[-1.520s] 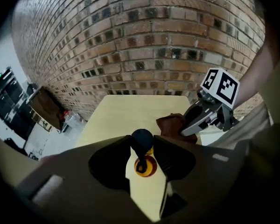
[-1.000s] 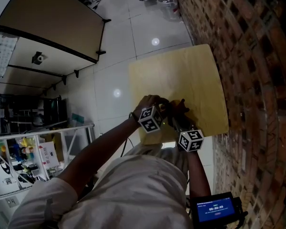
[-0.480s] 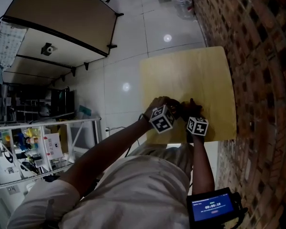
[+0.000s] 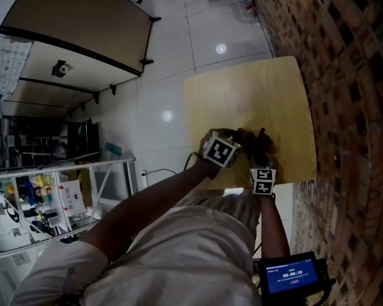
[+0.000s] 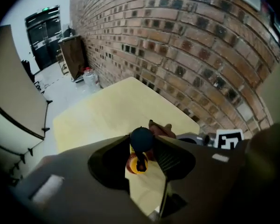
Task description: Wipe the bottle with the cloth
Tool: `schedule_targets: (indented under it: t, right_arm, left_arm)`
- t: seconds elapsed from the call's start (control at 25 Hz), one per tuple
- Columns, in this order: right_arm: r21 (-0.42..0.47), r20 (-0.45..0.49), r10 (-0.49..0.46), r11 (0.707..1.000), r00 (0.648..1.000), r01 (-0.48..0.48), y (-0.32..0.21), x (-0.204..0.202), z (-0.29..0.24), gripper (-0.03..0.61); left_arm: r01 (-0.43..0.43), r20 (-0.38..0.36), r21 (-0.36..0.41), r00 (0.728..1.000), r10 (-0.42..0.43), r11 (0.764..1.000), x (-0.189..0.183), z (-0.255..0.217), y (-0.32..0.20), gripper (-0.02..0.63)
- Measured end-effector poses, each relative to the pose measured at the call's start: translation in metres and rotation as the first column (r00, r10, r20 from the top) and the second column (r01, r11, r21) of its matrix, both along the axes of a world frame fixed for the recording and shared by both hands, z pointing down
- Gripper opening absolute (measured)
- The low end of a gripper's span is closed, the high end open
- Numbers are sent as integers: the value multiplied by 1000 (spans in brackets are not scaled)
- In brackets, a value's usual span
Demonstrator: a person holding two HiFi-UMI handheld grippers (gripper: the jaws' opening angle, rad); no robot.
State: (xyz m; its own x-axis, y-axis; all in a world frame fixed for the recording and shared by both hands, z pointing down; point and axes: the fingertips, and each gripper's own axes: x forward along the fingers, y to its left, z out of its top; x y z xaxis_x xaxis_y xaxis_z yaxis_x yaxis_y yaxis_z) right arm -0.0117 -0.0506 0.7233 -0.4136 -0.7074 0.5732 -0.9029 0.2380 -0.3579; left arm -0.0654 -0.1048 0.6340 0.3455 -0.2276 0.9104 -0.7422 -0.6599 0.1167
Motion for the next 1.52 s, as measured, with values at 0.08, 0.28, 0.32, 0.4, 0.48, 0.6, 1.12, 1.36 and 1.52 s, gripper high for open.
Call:
schedule_targets:
  t: [0.08, 0.28, 0.32, 0.4, 0.48, 0.6, 1.12, 1.36, 1.52]
  right_arm:
    - [74, 57, -75, 995, 996, 71, 3, -21, -22, 72]
    - [142, 102, -126, 984, 987, 111, -20, -38, -50, 71]
    - [127, 84, -122, 986, 989, 111, -25, -36, -46, 71]
    - [103, 39, -125, 987, 991, 121, -32, -31, -36, 72]
    - [100, -1, -148, 984, 989, 147, -35, -31, -29, 72]
    - [82, -35, -156, 984, 987, 158, -38, -33, -20, 71]
    - [-155, -104, -68, 987, 992, 52, -26, -12, 40, 72]
    - [-128, 44, 115, 986, 992, -108, 16, 29, 40, 72]
    - [-110, 147, 160, 983, 976, -144, 28, 33, 29, 72]
  left_arm:
    - [67, 15, -18, 998, -67, 998, -2, 1, -7, 172]
    - [145, 32, -72, 989, -143, 987, 8, 4, -11, 172]
    - [145, 35, -78, 989, -142, 986, 10, 5, -10, 172]
    - [154, 34, -94, 988, -151, 984, 11, 7, -8, 172]
    - [192, 27, -127, 981, -190, 973, 9, 9, -6, 172]
    - [232, 6, -146, 972, -234, 962, 5, 8, -8, 172]
    - [274, -38, -162, 958, -283, 948, 1, 3, 9, 181]
    - [180, -138, -113, 971, -195, 977, -10, 1, 3, 204]
    - [64, -175, -65, 982, -75, 996, -12, -2, 7, 212]
